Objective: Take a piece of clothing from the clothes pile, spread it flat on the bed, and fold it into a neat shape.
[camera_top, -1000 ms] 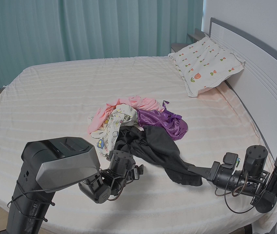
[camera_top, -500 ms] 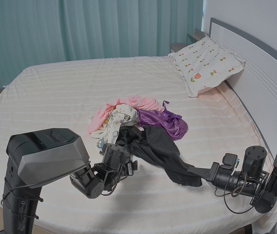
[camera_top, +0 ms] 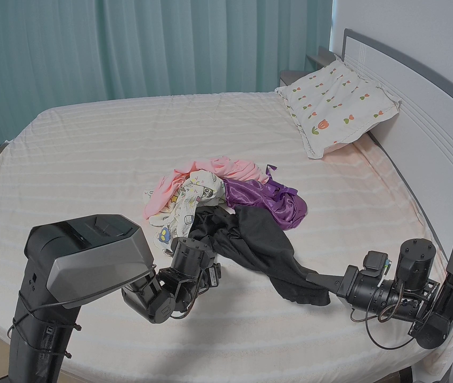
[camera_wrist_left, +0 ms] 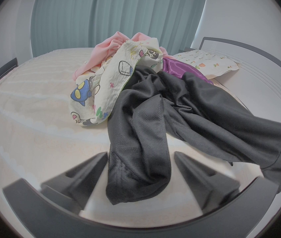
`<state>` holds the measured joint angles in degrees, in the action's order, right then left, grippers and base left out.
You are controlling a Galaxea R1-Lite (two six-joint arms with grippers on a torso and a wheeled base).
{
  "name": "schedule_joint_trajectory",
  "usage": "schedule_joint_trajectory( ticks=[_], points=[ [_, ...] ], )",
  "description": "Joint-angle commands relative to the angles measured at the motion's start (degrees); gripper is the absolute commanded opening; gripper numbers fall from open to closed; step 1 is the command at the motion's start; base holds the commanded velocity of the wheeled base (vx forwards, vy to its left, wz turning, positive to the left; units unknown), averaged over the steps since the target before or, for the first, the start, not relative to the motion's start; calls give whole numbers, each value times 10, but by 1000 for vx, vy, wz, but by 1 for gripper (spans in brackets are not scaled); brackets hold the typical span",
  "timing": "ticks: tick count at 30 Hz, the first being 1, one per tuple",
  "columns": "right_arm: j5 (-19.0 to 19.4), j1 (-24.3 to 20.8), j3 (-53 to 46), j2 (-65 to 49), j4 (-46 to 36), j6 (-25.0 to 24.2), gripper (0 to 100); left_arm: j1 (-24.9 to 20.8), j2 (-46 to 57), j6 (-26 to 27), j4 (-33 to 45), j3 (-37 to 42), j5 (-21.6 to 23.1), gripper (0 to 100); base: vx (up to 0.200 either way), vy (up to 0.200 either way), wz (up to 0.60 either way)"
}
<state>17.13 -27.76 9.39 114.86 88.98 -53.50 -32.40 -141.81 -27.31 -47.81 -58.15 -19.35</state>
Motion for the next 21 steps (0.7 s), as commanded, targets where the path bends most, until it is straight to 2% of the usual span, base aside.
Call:
schedule_joint_trajectory(
  ticks=[1,5,9,11,13,16,21],
  points=[
    [0,0,0,1,7,0,0,3,-13,0,1,-6,-1,0,0,0,0],
    [0,0,0,1,7,0,0,6,-12,-2,1,-4,-1,0,0,0,0],
    [0,-1,3,-2,7,2,0,3,27,-57,2,3,-2,0,0,0,0],
    [-4,-6,10,-17,8,4,0,-10,74,-98,4,22,-2,0,0,0,0],
    [-8,-6,15,-39,8,4,0,-21,105,-115,4,37,-2,0,0,0,0],
    [-16,-4,27,-105,8,2,0,-41,218,-161,-4,81,-1,0,0,0,0],
    [-15,24,57,-228,7,-4,0,-36,357,-173,-46,124,-3,0,0,0,0]
  ],
)
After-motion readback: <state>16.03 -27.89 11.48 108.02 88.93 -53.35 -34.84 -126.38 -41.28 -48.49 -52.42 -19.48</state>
